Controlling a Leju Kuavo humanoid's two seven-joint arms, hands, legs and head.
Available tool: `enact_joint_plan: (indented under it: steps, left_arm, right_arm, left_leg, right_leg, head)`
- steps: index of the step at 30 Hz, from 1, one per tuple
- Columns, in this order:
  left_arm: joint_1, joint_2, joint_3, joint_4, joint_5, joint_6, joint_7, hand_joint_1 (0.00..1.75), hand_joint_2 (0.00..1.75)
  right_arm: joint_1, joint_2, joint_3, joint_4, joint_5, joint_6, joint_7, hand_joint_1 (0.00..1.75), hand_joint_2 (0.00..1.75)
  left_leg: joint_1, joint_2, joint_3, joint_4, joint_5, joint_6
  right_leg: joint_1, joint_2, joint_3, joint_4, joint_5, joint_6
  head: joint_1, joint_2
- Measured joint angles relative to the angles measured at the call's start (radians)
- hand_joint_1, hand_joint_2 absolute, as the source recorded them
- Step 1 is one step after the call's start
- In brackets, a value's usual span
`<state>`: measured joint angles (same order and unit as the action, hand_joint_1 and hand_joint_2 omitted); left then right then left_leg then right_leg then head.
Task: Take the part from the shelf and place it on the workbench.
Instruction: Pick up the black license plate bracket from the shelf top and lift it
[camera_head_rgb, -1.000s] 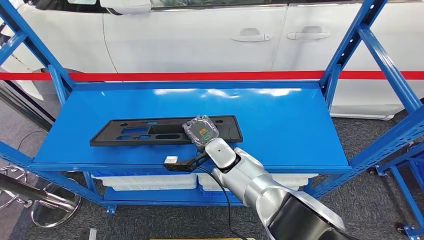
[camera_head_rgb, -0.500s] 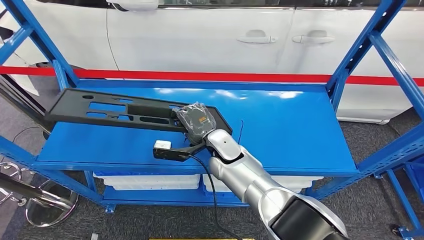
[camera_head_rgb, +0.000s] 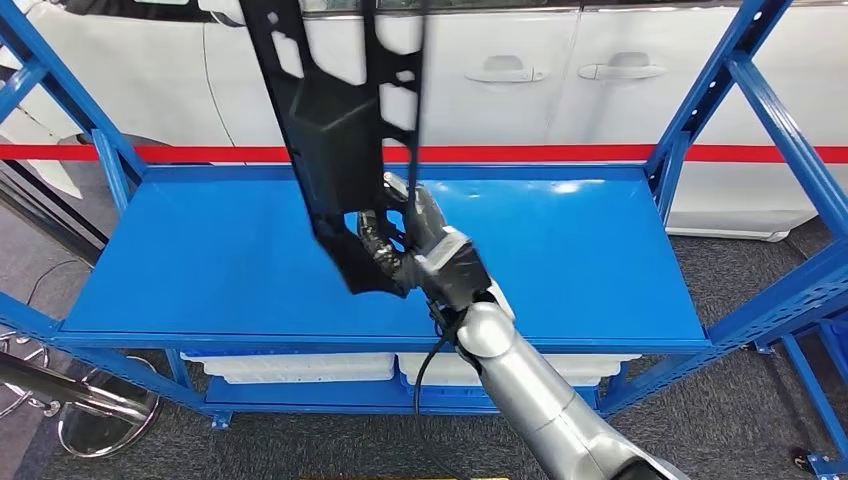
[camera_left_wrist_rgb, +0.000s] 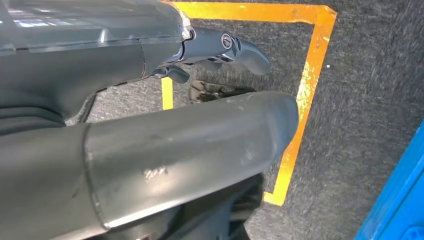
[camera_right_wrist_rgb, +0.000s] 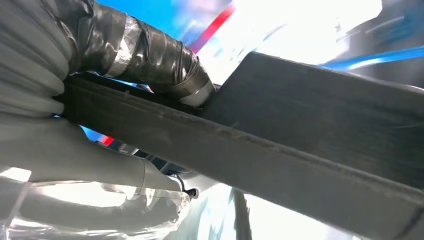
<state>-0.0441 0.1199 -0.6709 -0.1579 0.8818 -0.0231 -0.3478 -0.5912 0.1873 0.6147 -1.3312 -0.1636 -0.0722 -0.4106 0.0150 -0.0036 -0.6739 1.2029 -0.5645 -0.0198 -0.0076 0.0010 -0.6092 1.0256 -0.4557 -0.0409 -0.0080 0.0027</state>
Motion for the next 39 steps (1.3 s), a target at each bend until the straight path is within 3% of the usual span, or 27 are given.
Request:
enact_joint_plan:
  steps: [2,3,5,7,11,13,16,17,18,19,22,24,26,27,28,29,31,32,33,34,36,38,39]
  left_arm:
    - [0.004,-0.004,-0.003,0.000,0.019,0.006,-0.011,0.00,0.00]
    - [0.007,-0.007,-0.003,0.000,0.028,0.010,-0.017,0.00,0.00]
    - [0.012,-0.010,-0.004,0.000,0.039,0.018,-0.025,0.00,0.00]
    - [0.013,-0.013,-0.003,0.000,0.048,0.033,-0.029,0.00,0.00]
    - [0.016,-0.025,-0.004,0.002,0.054,0.074,-0.030,0.00,0.00]
    - [0.017,-0.031,-0.004,0.002,0.054,0.086,-0.030,0.00,0.00]
    - [0.016,-0.037,-0.006,0.002,0.053,0.094,-0.030,0.00,0.00]
    - [0.016,-0.038,-0.006,0.002,0.053,0.096,-0.031,0.00,0.00]
    - [0.016,-0.039,-0.007,0.002,0.052,0.097,-0.031,0.00,0.00]
    - [0.016,-0.040,-0.007,0.002,0.051,0.098,-0.031,0.00,0.00]
    - [0.015,-0.044,-0.012,0.002,0.049,0.098,-0.032,0.00,0.00]
    - [0.014,-0.044,-0.015,0.002,0.048,0.100,-0.033,0.00,0.00]
    - [0.014,-0.044,-0.016,0.003,0.047,0.100,-0.033,0.00,0.00]
    - [0.014,-0.044,-0.018,0.004,0.047,0.100,-0.033,0.00,0.00]
    - [0.015,-0.044,-0.020,0.005,0.047,0.100,-0.033,0.00,0.00]
    - [0.014,-0.044,-0.021,0.006,0.047,0.100,-0.033,0.00,0.00]
    - [0.012,-0.044,-0.024,0.006,0.047,0.100,-0.033,0.00,0.00]
    - [0.011,-0.044,-0.025,0.006,0.047,0.100,-0.033,0.00,0.00]
    - [0.011,-0.044,-0.026,0.006,0.047,0.101,-0.033,0.00,0.00]
    - [0.010,-0.044,-0.028,0.006,0.048,0.101,-0.033,0.00,0.00]
    - [0.008,-0.043,-0.032,0.006,0.048,0.102,-0.033,0.00,0.00]
    - [0.003,-0.041,-0.034,0.006,0.049,0.103,-0.033,0.00,0.00]
    - [0.001,-0.040,-0.035,0.006,0.050,0.103,-0.034,0.00,0.00]
  right_arm:
    - [0.055,-0.042,-0.014,-0.100,-0.144,0.130,0.002,1.75,1.75]
    - [0.084,-0.064,-0.020,-0.145,-0.187,0.178,0.002,1.75,1.75]
    - [0.134,-0.103,-0.030,-0.217,-0.216,0.239,-0.009,1.75,1.75]
    - [0.181,-0.138,-0.036,-0.287,-0.190,0.284,-0.041,1.75,1.75]
    - [0.323,-0.202,-0.029,-0.436,-0.039,0.311,-0.136,1.75,1.75]
    - [0.387,-0.224,-0.019,-0.497,0.019,0.295,-0.175,1.75,1.75]
    - [0.445,-0.248,-0.010,-0.557,0.052,0.266,-0.198,1.75,1.75]
    - [0.458,-0.254,-0.009,-0.569,0.063,0.255,-0.201,1.75,1.75]
    - [0.470,-0.258,-0.007,-0.579,0.076,0.241,-0.204,1.75,1.75]
    - [0.479,-0.262,-0.006,-0.586,0.094,0.224,-0.206,1.75,1.75]
    - [0.499,-0.269,0.000,-0.604,0.169,0.157,-0.219,1.75,1.75]
    - [0.512,-0.276,0.007,-0.612,0.211,0.119,-0.235,1.75,1.75]
    - [0.522,-0.282,0.014,-0.618,0.232,0.101,-0.247,1.75,1.75]
    - [0.525,-0.284,0.018,-0.619,0.236,0.098,-0.249,1.75,1.75]
    - [0.528,-0.285,0.021,-0.621,0.239,0.095,-0.249,1.75,1.75]
    - [0.529,-0.286,0.024,-0.622,0.240,0.093,-0.249,1.75,1.75]
    - [0.532,-0.289,0.029,-0.623,0.242,0.088,-0.244,1.75,1.75]
    - [0.533,-0.291,0.032,-0.623,0.242,0.086,-0.239,1.75,1.75]
    - [0.533,-0.293,0.035,-0.623,0.241,0.084,-0.235,1.75,1.75]
    - [0.533,-0.296,0.039,-0.622,0.239,0.084,-0.231,1.75,1.75]
    - [0.532,-0.300,0.045,-0.622,0.236,0.085,-0.224,1.75,1.75]
    - [0.532,-0.302,0.051,-0.622,0.230,0.091,-0.217,1.75,1.75]
    - [0.531,-0.303,0.053,-0.621,0.227,0.094,-0.212,1.75,1.75]
  left_leg:
    - [0.005,0.000,-0.041,0.084,-0.021,-0.007]
    - [0.007,0.001,-0.037,0.074,-0.004,-0.009]
    - [0.011,0.001,0.017,-0.042,0.063,-0.009]
    - [0.008,-0.001,0.072,-0.151,0.101,-0.004]
    - [0.005,-0.006,0.086,-0.182,0.107,0.017]
    - [0.008,-0.003,0.085,-0.191,0.116,0.033]
    - [0.005,0.002,0.071,-0.192,0.127,0.049]
    - [0.004,0.003,0.065,-0.190,0.131,0.050]
    - [0.004,0.004,0.057,-0.188,0.135,0.050]
    - [0.004,0.004,0.050,-0.185,0.140,0.048]
    - [0.002,0.002,0.031,-0.177,0.155,0.037]
    - [0.000,0.000,0.028,-0.175,0.167,0.023]
    - [0.000,-0.001,0.024,-0.178,0.178,0.010]
    - [0.002,-0.001,0.017,-0.172,0.169,0.004]
    - [0.003,0.000,0.007,-0.152,0.141,-0.001]
    - [0.005,0.000,-0.007,-0.111,0.096,-0.005]
    - [0.006,0.000,-0.035,0.012,-0.002,-0.011]
    - [0.006,0.000,-0.041,0.068,-0.026,-0.013]
    - [0.005,0.000,-0.034,0.097,-0.026,-0.013]
    - [0.005,0.000,-0.010,0.091,-0.007,-0.010]
    - [-0.001,0.000,0.088,-0.019,0.036,0.007]
    - [-0.010,0.001,0.196,-0.166,0.032,0.026]
    - [-0.015,0.001,0.223,-0.209,0.024,0.032]
  right_leg:
    - [0.000,-0.002,0.003,0.000,-0.003,0.000]
    - [0.000,-0.002,0.005,0.001,-0.005,0.002]
    - [-0.002,0.000,0.008,0.005,-0.010,0.007]
    - [-0.001,0.003,0.007,0.011,-0.012,0.017]
    - [0.001,0.000,0.008,0.013,-0.012,0.035]
    - [0.001,0.001,-0.004,0.052,-0.055,0.043]
    - [-0.001,0.001,-0.064,0.227,-0.171,0.049]
    - [-0.002,0.001,-0.073,0.270,-0.188,0.051]
    - [-0.004,0.000,-0.066,0.278,-0.186,0.052]
    - [-0.005,0.000,-0.039,0.248,-0.166,0.052]
    - [-0.008,0.001,0.090,0.056,-0.105,0.049]
    - [-0.003,0.003,0.120,0.001,-0.098,0.043]
    - [-0.003,0.003,0.108,0.000,-0.084,0.031]
    - [-0.004,0.002,0.099,-0.001,-0.075,0.023]
    - [-0.007,0.000,0.089,-0.003,-0.064,0.014]
    - [-0.008,-0.002,0.077,-0.005,-0.052,0.007]
    - [-0.004,-0.004,0.050,-0.003,-0.032,0.000]
    - [-0.002,-0.005,0.036,-0.002,-0.022,-0.001]
    - [0.001,-0.006,0.022,0.000,-0.013,-0.001]
    - [0.004,-0.006,0.008,0.002,-0.004,-0.001]
    - [0.009,-0.007,-0.014,0.005,0.014,0.000]
    - [0.012,-0.009,-0.024,0.006,0.029,0.005]
    - [0.011,-0.010,-0.024,0.004,0.036,0.011]
  head:
    - [0.000,0.000]
    - [0.000,0.000]
    - [0.000,0.000]
    - [0.000,0.000]
    - [0.000,0.000]
    - [0.000,0.000]
    - [0.000,0.000]
    - [0.000,0.000]
    - [0.000,0.000]
    - [0.000,0.000]
    - [0.000,0.000]
    - [0.000,0.000]
    - [0.000,0.000]
    - [0.000,0.000]
    - [0.000,0.000]
    - [0.000,0.000]
    - [0.000,0.000]
    - [0.000,0.000]
    - [0.000,0.000]
    - [0.000,0.000]
    - [0.000,0.000]
    - [0.000,0.000]
    - [0.000,0.000]
